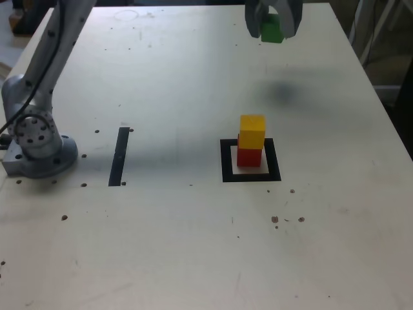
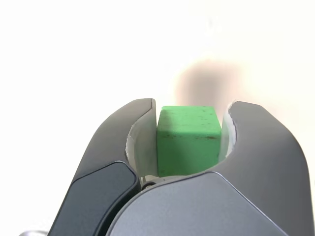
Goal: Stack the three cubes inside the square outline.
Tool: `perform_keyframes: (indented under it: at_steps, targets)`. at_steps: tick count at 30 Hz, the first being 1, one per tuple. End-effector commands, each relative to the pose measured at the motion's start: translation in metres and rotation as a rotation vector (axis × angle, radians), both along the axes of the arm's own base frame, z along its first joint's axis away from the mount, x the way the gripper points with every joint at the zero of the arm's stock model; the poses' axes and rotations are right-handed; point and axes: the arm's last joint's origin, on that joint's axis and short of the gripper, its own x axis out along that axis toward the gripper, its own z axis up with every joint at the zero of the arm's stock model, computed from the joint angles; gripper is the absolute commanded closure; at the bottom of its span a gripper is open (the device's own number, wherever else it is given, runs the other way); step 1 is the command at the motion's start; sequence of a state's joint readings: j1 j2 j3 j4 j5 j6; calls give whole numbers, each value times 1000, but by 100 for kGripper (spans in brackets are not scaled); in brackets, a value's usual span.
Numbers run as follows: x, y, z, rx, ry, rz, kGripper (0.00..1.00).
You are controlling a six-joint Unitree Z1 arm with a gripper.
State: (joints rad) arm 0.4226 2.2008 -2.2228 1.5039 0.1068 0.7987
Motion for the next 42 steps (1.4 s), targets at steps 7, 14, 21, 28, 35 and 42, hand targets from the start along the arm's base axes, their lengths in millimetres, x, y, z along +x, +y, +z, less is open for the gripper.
perform_keyframes:
  at_steps: [7, 14, 21, 28, 35, 42]
  targets:
    - [-11, -61, 12, -1, 29, 1, 88]
    - [-21, -110, 17, 4, 38, 24, 88]
    - [-44, -156, 27, -5, 25, 79, 88]
    - [-71, -178, 25, -49, 54, 177, 86]
    - [-78, -199, 22, -38, 62, 211, 86]
    - [-69, -213, 14, -39, 60, 221, 86]
